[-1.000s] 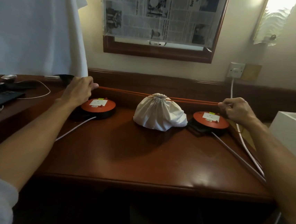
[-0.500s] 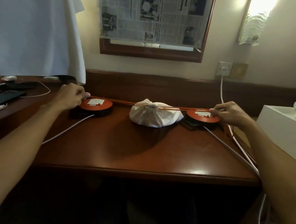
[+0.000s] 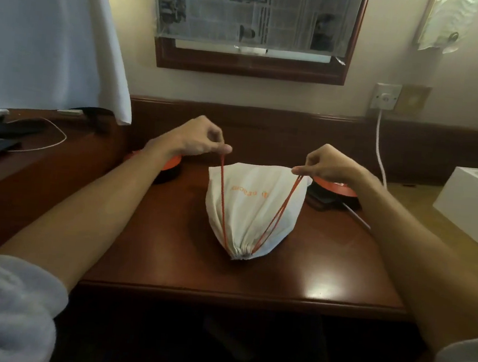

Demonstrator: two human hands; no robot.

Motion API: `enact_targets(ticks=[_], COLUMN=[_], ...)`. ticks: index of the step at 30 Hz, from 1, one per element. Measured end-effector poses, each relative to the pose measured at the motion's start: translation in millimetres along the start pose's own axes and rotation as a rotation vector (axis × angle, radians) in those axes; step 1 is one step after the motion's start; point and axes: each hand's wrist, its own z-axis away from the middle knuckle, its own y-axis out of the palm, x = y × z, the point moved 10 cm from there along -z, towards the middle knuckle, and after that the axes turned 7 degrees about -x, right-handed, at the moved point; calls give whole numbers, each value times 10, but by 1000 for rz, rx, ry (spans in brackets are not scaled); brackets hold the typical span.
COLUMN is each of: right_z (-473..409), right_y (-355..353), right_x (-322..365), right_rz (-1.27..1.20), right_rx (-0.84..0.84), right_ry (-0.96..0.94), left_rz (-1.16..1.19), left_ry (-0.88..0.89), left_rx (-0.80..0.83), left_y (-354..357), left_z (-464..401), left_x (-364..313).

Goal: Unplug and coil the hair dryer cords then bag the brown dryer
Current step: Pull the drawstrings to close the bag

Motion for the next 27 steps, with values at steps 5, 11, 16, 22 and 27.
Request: enact_targets(ticks=[5,11,16,22,27], right_z=[-512,-855,-830,-411,-529], right_y=[361,776,665,1059,1458], right_x=[174,265,86,-288,-514], right_rz=[275,530,125,63,238], right_rx=[-16,12,-245,-315,-187], right_ry=[-166,-324,-192,18,49], left_rz=[-113,-89,-7,-85,-281], left_ry=[21,22,-30,-155,-160], left_rx=[18,4,-162,-55,51], left_y=[404,929,971,1569,1948], left_z=[-576,-917,-858,-400,-319], left_x=[-3,133,265,492,656])
